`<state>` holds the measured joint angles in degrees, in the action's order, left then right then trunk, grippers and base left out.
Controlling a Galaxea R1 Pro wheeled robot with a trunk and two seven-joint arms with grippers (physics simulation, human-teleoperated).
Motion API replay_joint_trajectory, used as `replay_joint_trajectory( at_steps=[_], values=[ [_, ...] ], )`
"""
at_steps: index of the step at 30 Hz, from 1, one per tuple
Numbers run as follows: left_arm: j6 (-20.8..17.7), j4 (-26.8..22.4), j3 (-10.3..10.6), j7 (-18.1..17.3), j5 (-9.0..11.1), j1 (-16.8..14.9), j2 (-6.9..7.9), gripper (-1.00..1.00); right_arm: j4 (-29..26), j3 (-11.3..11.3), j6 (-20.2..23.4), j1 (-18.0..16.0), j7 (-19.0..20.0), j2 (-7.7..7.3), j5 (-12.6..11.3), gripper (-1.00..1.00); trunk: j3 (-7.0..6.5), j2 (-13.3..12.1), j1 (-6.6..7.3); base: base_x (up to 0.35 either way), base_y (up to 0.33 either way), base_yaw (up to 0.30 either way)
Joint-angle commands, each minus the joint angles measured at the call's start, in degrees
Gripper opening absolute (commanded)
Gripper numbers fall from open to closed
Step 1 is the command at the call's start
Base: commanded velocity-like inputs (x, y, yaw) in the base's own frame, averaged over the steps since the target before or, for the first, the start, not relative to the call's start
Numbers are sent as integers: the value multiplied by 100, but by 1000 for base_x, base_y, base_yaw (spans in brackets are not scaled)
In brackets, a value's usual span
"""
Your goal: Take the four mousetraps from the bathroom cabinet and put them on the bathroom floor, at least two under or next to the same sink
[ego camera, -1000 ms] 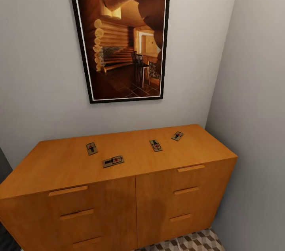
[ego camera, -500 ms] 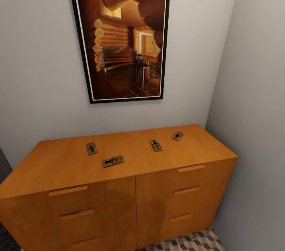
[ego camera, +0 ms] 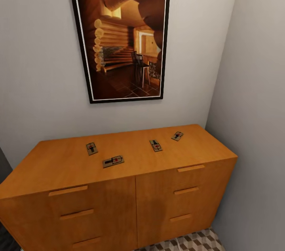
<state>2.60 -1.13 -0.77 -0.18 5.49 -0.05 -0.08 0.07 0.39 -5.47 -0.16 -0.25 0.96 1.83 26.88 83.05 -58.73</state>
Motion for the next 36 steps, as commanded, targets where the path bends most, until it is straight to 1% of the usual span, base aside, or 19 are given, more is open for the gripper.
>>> replay_joint_trajectory(
  at_steps=[1, 36],
  values=[
    [12, -1, -2, -3, 57, -1, -1, 100, 2, 2, -15, -2, -4, 0, 19, 100, 5, 3, 0, 0, 0, 0],
    [12, -1, -1, 0, 57, -2, -1, 100, 2, 5, -16, -2, 16, -31, 36, 100, 5, 3, 0, 0, 0, 0]
  ],
)
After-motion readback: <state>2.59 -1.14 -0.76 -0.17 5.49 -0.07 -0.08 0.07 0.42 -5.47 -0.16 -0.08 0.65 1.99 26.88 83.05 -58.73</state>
